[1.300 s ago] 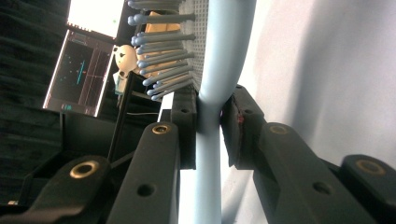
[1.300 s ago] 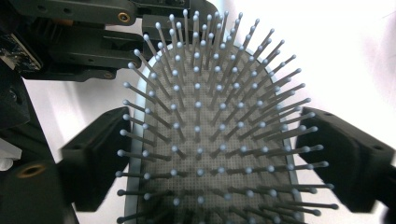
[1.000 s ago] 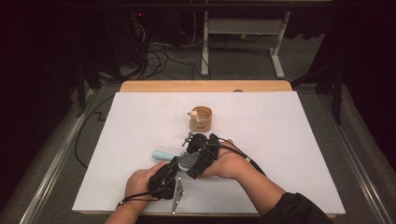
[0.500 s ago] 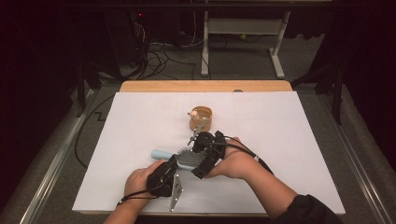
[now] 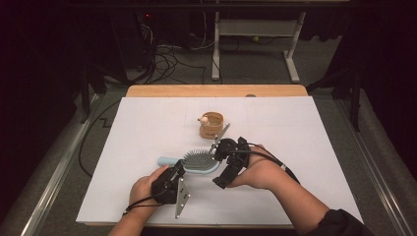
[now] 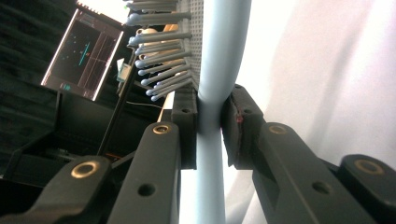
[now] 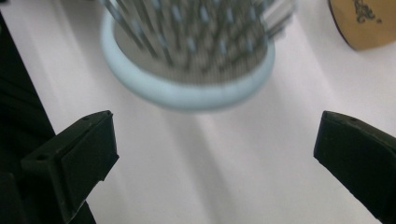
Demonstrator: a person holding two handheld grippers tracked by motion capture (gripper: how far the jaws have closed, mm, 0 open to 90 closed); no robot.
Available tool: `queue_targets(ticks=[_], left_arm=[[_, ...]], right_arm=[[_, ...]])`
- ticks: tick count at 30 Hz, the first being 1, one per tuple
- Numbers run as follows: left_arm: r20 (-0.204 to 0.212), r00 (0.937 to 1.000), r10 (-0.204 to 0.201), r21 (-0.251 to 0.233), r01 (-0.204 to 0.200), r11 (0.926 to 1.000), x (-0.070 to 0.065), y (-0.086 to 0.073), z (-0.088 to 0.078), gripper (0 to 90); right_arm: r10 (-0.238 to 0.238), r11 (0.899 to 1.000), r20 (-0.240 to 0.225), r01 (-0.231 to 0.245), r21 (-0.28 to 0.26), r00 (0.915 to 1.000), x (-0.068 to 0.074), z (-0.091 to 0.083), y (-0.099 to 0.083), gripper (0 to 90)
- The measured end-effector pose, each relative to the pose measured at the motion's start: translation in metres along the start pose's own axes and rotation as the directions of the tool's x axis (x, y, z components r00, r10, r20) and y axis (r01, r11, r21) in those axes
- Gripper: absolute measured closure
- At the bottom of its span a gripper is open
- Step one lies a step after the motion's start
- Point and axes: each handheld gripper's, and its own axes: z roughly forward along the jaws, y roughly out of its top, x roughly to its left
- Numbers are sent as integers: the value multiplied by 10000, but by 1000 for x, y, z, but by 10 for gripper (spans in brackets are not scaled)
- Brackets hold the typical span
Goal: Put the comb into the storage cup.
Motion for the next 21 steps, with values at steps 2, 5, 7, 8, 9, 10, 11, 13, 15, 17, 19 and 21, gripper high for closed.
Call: queue_targets(ticks=[2, 5, 7, 8, 9, 10, 11, 13, 15, 17, 19, 21], left_arm=[[-24, 10000, -83, -4, 83, 10000, 1, 0, 0, 768], [-71, 9994, -328, -76, 328, 9994, 4, -1, 0, 768], [-166, 9983, -558, -158, 556, 9983, 7, -2, -1, 769], [-196, 9977, -643, -165, 640, 9978, 8, -2, -1, 769], [-236, 9973, -692, -123, 689, 9975, 9, -3, -2, 769], [-212, 9970, -740, -128, 737, 9972, 11, -3, -2, 769], [-225, 9959, -881, -139, 878, 9960, 11, -4, -2, 769], [-256, 9936, -1102, -211, 1097, 9937, 14, -5, -3, 770], [-235, 9912, -1301, -281, 1294, 9912, 16, -5, -4, 769], [-188, 9895, -1430, -328, 1424, 9893, 17, -5, -4, 769], [-111, 9834, -1811, -417, 1805, 9827, 21, -6, -5, 769], [-101, 9794, -2019, -455, 2013, 9785, 23, -6, -6, 770]], right_arm=[[48, 10000, 16, -48, 54, 10000, -1, 0, -2, 2], [87, 9998, 94, -89, 180, 9999, -3, 3, -7, 1], [117, 9996, 98, -119, 261, 9999, -5, 6, -10, 1], [253, 9991, 91, -256, 337, 9996, -6, 7, -12, 2], [266, 9990, 100, -269, 354, 9996, -7, 8, -14, 2], [218, 9989, 98, -222, 407, 9997, -9, 10, -15, 2], [241, 9985, 115, -247, 496, 9996, -11, 13, -18, 2], [248, 9982, 138, -255, 548, 9996, -12, 16, -22, 1], [286, 9978, 141, -294, 601, 9995, -13, 19, -25, 1], [309, 9978, 107, -315, 585, 9995, -14, 20, -27, 1], [376, 9971, 109, -382, 651, 9992, -16, 23, -32, 2], [448, 9969, 81, -452, 641, 9990, -16, 25, -36, 1]])
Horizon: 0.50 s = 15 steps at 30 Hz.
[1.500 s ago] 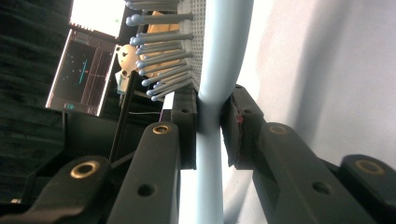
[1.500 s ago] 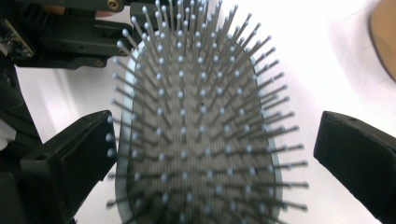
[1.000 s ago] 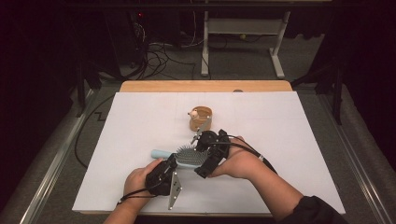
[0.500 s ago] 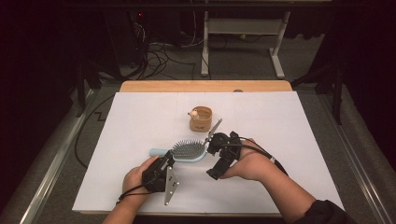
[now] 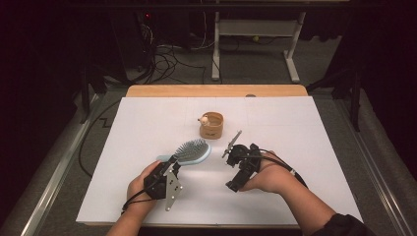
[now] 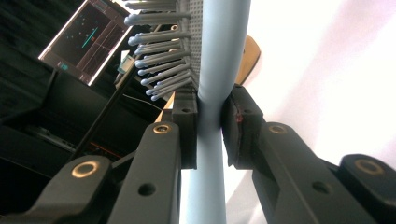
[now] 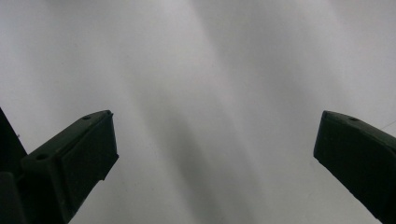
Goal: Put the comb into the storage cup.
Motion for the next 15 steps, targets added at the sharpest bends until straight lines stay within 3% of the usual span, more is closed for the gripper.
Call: queue_targets(ticks=[10, 15], left_arm=[[-3, 9980, -631, -142, 631, 9979, 7, -3, -1, 770], [-126, 9940, -1083, -187, 1080, 9940, 12, -4, -2, 769]], right_arm=[[143, 9997, 186, -147, 216, 9997, -5, 10, -19, 1], [295, 9987, 184, -302, 413, 9994, -9, 16, -29, 1]])
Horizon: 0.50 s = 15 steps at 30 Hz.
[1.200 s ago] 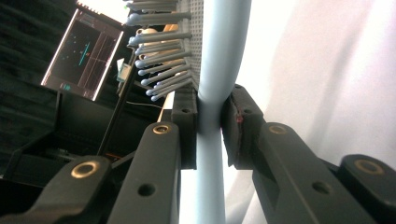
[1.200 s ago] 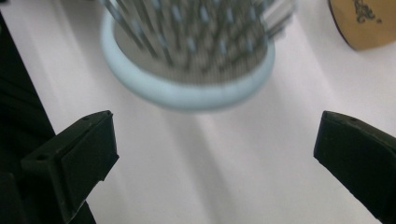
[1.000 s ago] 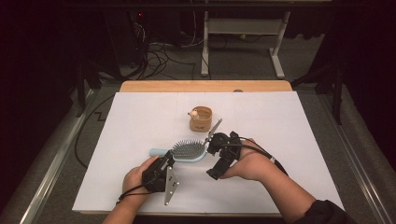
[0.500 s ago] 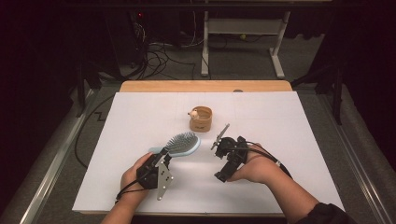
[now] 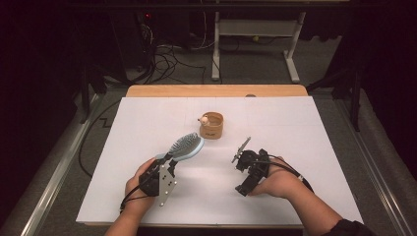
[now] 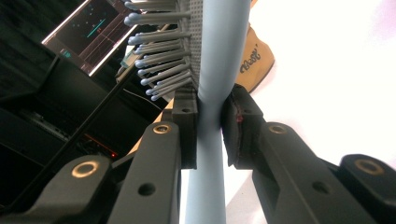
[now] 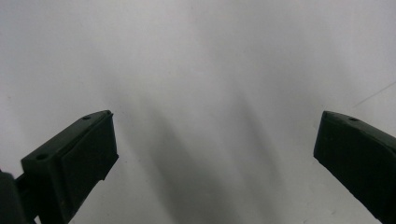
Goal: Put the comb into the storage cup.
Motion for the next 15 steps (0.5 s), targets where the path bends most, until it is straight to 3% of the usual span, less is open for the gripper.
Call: queue_targets(ticks=[2, 6, 8, 9, 10, 11, 15], left_arm=[[18, 9999, -106, 11, 106, 9999, 1, 0, 0, 769], [83, 9961, -882, 8, 882, 9961, 9, -4, 0, 770], [73, 9947, -1029, -16, 1029, 9947, 10, -5, 0, 770], [158, 9895, -1434, -37, 1435, 9896, 13, -7, -1, 769], [158, 9895, -1434, -37, 1435, 9896, 13, -7, -1, 770], [171, 9830, -1829, -77, 1830, 9831, 18, -9, -1, 770], [314, 9632, -2671, -131, 2676, 9634, 25, -14, -2, 770]], right_arm=[[43, 10000, 14, -43, 5, 10000, -1, 1, -2, 2], [258, 9995, 130, -255, -207, 9996, -5, 3, -11, 2], [293, 9992, 168, -288, -289, 9994, -7, 3, -13, 2], [358, 9983, 232, -347, -459, 9991, -9, 2, -17, 2], [358, 9983, 232, -347, -459, 9991, -9, 2, -17, 2], [538, 9967, 263, -521, -627, 9982, -11, 1, -20, 2], [697, 9934, 340, -662, -936, 9970, -15, 1, -26, 2]])
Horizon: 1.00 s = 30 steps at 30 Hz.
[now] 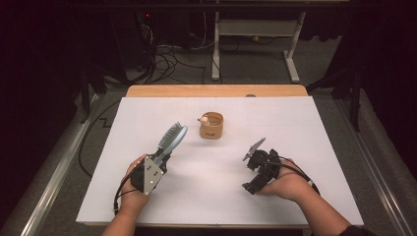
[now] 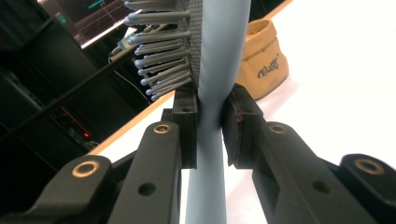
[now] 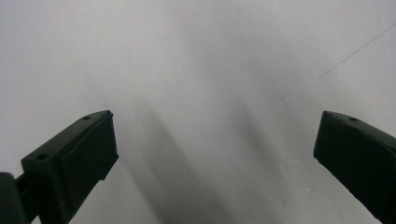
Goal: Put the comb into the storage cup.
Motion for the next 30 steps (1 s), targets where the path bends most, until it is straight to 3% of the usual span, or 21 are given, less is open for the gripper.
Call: queue_targets(ticks=[7, 9, 10, 11, 12, 14, 18, 22, 23, 24, 26, 27, 28, 29, 30], left_arm=[[187, 9967, -784, -45, 785, 9969, 7, -2, -1, 770], [207, 9951, -962, -83, 964, 9953, 9, -3, -1, 770], [268, 9918, -1253, -111, 1256, 9920, 11, -3, -2, 770], [268, 9918, -1253, -111, 1256, 9920, 11, -3, -2, 770], [364, 9866, -1589, -175, 1596, 9870, 14, -4, -2, 770], [365, 9847, -1705, -169, 1712, 9851, 16, -4, -3, 770], [478, 9723, -2288, -244, 2302, 9728, 21, -7, -4, 771], [561, 9665, -2505, -269, 2522, 9673, 23, -8, -4, 770], [561, 9665, -2505, -269, 2522, 9673, 23, -8, -4, 770], [633, 9636, -2598, -298, 2620, 9646, 24, -8, -4, 771], [670, 9621, -2642, -307, 2667, 9633, 24, -8, -4, 770], [728, 9586, -2753, -345, 2783, 9599, 24, -8, -5, 771], [728, 9586, -2753, -345, 2783, 9599, 24, -8, -5, 770], [776, 9552, -2857, -348, 2890, 9567, 25, -8, -5, 771], [776, 9552, -2857, -348, 2890, 9567, 25, -8, -5, 771]], right_arm=[[222, 9984, 202, -211, -534, 9996, -3, 1, -9, 2], [449, 9937, 269, -419, -1036, 9986, -4, 2, -15, 2], [550, 9915, 286, -512, -1194, 9981, -5, 2, -17, 2], [653, 9885, 318, -603, -1386, 9974, -5, 2, -19, 2], [701, 9852, 356, -636, -1594, 9969, -6, 2, -21, 2], [802, 9814, 350, -728, -1774, 9962, -7, 3, -24, 2], [1131, 9593, 427, -979, -2650, 9927, -9, 5, -35, 2], [1522, 9314, 392, -1301, -3400, 9876, -10, 6, -44, 2], [1522, 9314, 392, -1301, -3400, 9876, -10, 6, -44, 2], [1844, 9176, 386, -1579, -3647, 9821, -11, 8, -49, 2], [1869, 9118, 421, -1574, -3792, 9815, -12, 9, -52, 2], [2112, 8932, 355, -1781, -4129, 9768, -12, 10, -56, 2], [2112, 8932, 355, -1781, -4129, 9768, -12, 10, -56, 2], [2267, 8731, 405, -1846, -4513, 9731, -12, 10, -60, 2], [2267, 8731, 405, -1846, -4513, 9731, -12, 10, -60, 2]])
